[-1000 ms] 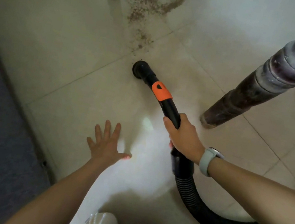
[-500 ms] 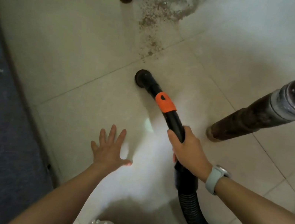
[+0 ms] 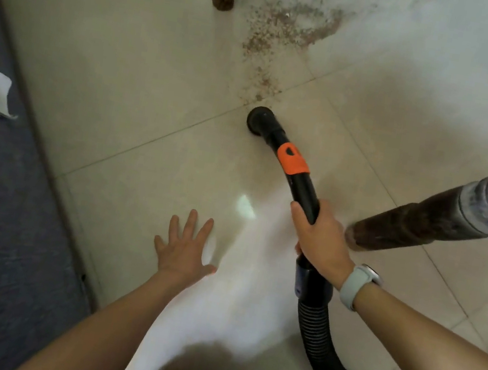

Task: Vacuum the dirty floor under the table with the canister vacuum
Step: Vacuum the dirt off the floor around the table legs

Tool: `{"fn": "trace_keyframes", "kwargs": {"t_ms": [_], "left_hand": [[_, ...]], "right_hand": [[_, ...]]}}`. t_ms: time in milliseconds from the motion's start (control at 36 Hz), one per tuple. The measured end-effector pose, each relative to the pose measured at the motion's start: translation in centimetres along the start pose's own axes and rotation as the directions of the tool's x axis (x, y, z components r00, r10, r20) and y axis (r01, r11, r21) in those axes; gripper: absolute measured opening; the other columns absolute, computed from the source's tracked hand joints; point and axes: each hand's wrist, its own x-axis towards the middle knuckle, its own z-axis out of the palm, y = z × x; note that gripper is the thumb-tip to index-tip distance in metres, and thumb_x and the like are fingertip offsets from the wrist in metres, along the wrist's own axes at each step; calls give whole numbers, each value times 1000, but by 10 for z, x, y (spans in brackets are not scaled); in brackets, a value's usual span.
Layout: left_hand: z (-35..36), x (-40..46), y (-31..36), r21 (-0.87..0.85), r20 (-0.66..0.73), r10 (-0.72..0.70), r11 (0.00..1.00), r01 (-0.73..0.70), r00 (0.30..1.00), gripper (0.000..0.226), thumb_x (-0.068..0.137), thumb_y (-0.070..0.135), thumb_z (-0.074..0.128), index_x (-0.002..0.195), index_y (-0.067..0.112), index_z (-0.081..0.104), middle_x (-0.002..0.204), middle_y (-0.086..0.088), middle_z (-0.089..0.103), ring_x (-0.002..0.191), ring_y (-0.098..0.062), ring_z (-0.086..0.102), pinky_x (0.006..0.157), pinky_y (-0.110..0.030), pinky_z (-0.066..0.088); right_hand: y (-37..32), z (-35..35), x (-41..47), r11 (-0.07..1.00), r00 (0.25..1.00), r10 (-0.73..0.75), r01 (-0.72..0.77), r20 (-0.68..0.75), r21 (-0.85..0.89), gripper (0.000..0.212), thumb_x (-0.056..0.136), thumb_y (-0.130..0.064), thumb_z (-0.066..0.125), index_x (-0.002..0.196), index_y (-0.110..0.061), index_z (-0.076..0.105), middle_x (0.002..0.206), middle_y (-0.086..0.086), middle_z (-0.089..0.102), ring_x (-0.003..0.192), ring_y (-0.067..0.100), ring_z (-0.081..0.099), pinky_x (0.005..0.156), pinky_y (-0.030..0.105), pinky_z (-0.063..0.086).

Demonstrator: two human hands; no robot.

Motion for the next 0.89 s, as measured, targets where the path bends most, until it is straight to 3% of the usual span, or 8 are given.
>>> {"fn": "trace_keyframes", "kwargs": {"t_ms": [222, 417, 528, 583, 694, 806, 889], "left_hand": [[-33, 8, -1, -120, 75, -15, 992, 24, 997, 78, 93, 49, 52, 153, 27, 7, 162, -1, -4, 147, -31, -1, 115, -50, 20], [-96, 16, 15, -253, 27, -2, 967, 9, 1000, 70, 96, 42, 49, 152, 14, 17, 154, -14, 23, 139, -34, 28, 111, -44, 30], [-131, 15, 28, -355, -32, 3, 935, -14, 999, 64, 96, 38, 49, 149, 11, 25, 149, -16, 32, 134, -34, 37, 109, -43, 35], [-145, 10, 33, -382, -65, 30, 923, -53, 997, 64, 97, 38, 49, 149, 10, 26, 148, -17, 34, 134, -33, 38, 109, -42, 36], [-167, 2, 35, -362, -121, 80, 924, -119, 989, 63, 97, 37, 49, 150, 10, 25, 150, -16, 33, 136, -31, 36, 110, -40, 34], [-181, 7, 35, -318, -165, 76, 940, -126, 983, 62, 97, 36, 49, 149, 9, 27, 149, -16, 35, 136, -32, 35, 110, -40, 34], [-186, 15, 42, -334, -200, 57, 934, -122, 978, 59, 97, 34, 48, 148, 9, 30, 149, -17, 35, 136, -33, 35, 110, -39, 33]], "right_hand": [[-13, -11, 19, 998, 997, 69, -69, -32, -3, 36, 96, -45, 50, 106, -10, 45, 81, 13, 61, 61, 31, 63, 55, 32, 51], [-49, -24, 51, 987, 986, 159, -159, -46, -4, 38, 97, -45, 47, 108, -9, 45, 84, 11, 60, 53, 22, 59, 51, 28, 45], [-68, -27, 66, 982, 980, 187, -188, -62, -11, 44, 95, -48, 47, 110, -7, 48, 94, 17, 64, 70, 33, 65, 68, 39, 54], [-77, -30, 71, 977, 977, 203, -206, -60, -49, 47, 95, -50, 45, 113, -7, 48, 94, 15, 63, 76, 32, 64, 71, 39, 52], [-86, -41, 78, 963, 970, 234, -241, -64, -124, 50, 97, -50, 42, 113, -4, 52, 80, 7, 58, 61, 19, 54, 53, 30, 35], [-82, -42, 79, 966, 972, 227, -233, -67, -115, 46, 98, -47, 43, 111, -4, 52, 78, 6, 56, 59, 18, 53, 50, 28, 34], [-72, -35, 75, 978, 980, 187, -191, -62, -80, 43, 98, -43, 46, 112, -3, 51, 88, 12, 61, 70, 29, 59, 60, 30, 40]]}}
